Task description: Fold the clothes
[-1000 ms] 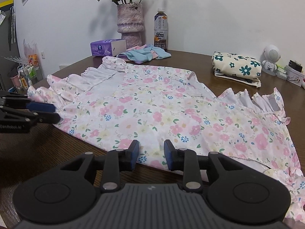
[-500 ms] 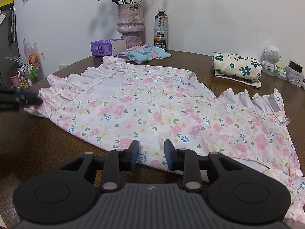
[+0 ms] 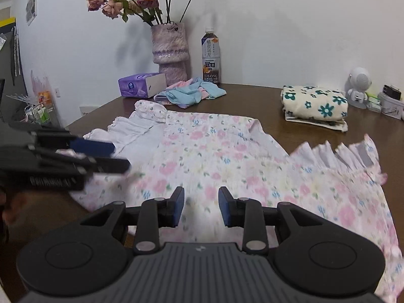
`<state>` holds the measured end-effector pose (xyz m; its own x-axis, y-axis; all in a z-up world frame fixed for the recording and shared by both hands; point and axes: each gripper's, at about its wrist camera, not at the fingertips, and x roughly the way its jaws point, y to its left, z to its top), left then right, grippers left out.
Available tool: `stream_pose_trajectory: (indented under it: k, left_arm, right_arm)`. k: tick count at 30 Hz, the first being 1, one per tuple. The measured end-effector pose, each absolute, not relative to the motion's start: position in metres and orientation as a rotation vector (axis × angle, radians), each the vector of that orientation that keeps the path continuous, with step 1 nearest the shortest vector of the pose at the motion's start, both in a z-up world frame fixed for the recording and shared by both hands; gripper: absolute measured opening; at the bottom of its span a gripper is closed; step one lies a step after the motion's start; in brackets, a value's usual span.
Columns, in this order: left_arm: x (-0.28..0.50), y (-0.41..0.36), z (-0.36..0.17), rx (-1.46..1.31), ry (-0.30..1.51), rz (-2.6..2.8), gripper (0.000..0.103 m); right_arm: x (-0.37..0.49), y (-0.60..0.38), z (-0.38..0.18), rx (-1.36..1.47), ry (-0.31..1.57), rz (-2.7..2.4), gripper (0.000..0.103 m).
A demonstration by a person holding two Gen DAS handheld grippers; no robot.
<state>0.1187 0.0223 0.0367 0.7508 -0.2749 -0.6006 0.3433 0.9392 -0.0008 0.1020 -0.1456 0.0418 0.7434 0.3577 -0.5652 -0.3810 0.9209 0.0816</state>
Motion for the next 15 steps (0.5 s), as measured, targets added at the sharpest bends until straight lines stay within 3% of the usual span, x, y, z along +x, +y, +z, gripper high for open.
stream_pose_trajectory:
  k: [10,15]
  left_arm:
    - [0.127,0.027,0.018,0.090,0.667,-0.342,0.029]
    - [0.125,0.029,0.016,0.080,0.656,-0.348,0.029]
  right_arm:
    - [0.129,-0.120,0.036,-0.044,0.621,0.419,0.030]
    - [0.150,-0.110,0.025,-0.055,0.678,0.402,0.022]
